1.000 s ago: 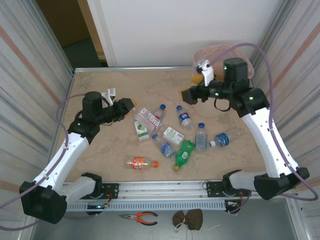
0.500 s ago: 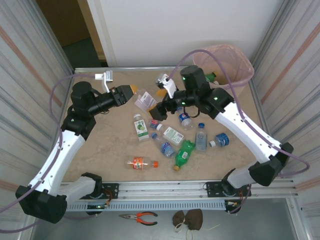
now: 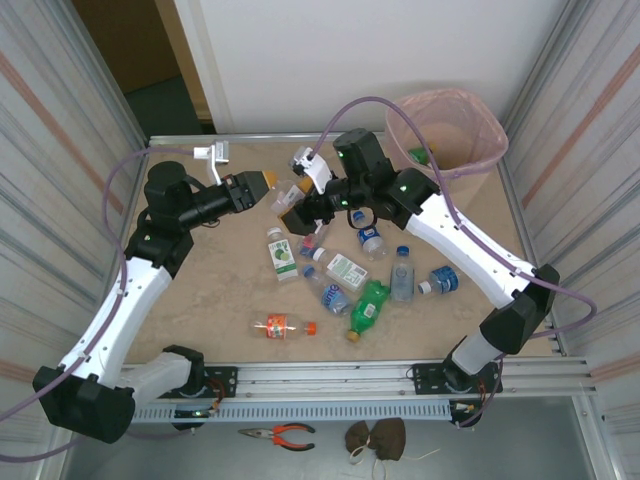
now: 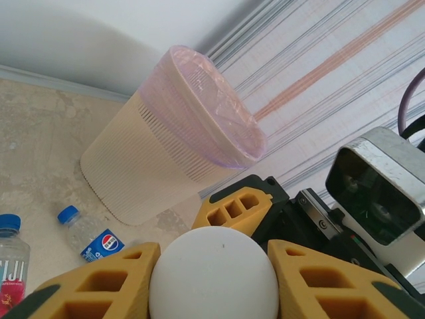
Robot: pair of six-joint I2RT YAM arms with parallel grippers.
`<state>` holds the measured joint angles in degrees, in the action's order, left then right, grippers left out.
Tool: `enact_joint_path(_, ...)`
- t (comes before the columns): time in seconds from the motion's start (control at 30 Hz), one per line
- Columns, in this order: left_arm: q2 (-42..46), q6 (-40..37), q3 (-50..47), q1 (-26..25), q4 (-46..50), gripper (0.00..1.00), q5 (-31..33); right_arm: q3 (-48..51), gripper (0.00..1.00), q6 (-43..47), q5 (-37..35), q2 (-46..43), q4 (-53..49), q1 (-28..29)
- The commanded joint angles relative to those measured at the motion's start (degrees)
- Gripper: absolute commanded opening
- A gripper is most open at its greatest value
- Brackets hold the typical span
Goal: Put the plastic bottles in the bin
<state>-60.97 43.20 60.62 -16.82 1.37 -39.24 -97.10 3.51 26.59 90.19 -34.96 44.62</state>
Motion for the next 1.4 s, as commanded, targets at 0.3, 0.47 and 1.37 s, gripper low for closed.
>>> enact_joint_path(0.3, 0.52, -1.19, 1.7, 0.54, -1.96, 0.36, -1.19, -3.07, 0.63, 0.56, 0.39, 0.5, -0.97, 0.29)
enact_joint_path(0.47, 1.45, -1.87, 1.65, 0.64, -0.7, 0.56, 0.38, -2.92, 0.6, -0.07, 0.19, -0.23, -0.68, -0.78)
enact_joint_path(1.37, 4.97, -3.64, -0.07, 1.79, 3.82, 0.7, 2.95, -14.61, 0.61, 5.46, -4.45, -2.32, -9.14, -42.46)
